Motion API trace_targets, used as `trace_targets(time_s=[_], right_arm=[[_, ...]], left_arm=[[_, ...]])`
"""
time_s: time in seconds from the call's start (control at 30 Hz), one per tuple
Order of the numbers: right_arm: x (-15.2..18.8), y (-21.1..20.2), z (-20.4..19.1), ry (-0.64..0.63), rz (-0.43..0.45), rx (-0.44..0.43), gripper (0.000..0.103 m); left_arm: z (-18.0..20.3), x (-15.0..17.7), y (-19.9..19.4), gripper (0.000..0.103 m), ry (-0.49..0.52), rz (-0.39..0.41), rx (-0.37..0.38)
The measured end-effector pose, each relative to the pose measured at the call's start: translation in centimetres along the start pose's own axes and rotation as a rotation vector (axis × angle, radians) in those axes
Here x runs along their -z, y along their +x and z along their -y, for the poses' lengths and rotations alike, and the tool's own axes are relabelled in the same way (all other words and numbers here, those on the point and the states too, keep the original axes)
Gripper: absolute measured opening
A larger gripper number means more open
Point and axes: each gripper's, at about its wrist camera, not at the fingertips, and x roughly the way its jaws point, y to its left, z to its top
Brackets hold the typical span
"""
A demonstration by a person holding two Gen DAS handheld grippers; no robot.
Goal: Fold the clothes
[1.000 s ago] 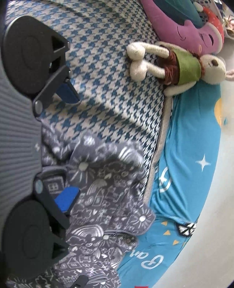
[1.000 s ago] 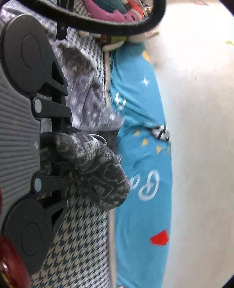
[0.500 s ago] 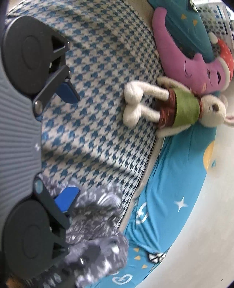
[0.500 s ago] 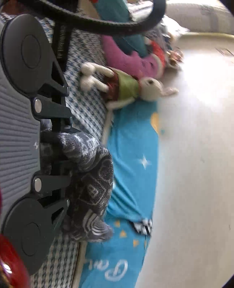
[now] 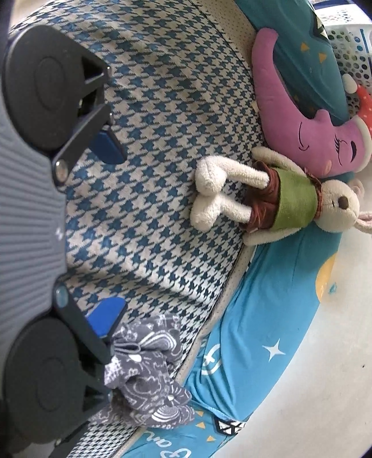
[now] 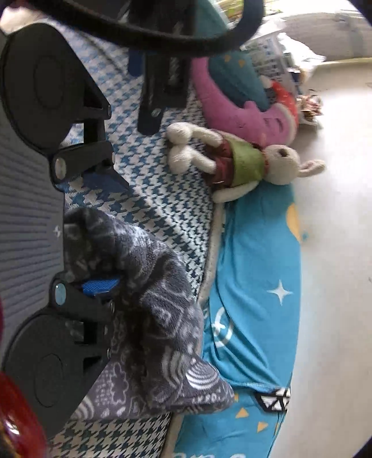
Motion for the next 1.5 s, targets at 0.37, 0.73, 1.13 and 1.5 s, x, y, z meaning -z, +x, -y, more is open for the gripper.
trace_targets(time_s=[0.37, 0.73, 1.13, 1.5], right_arm=[[-1.7, -5.0, 4.9, 0.148, 0.075, 0.073, 0.062], [-1.5, -2.0, 10.2, 0.273, -0.015, 0.227, 0.047], [-3.6, 2.8, 10.4, 0.259, 0.021, 0.188, 0.044], [-4.8, 8.6, 10.1, 0.336, 0.020, -0.008, 0.045]], left_arm=[[3.7, 0.6, -0.2, 0.103, 0.054, 0.004, 0.071], [7.9, 1.7, 1.2, 0.103, 0.113, -0.044, 0.112], [7.5, 1.8, 2.3, 0.103, 0.106, -0.084, 0.091], [5.5, 1.5, 3.0, 0.103, 0.048, -0.114, 0.045]])
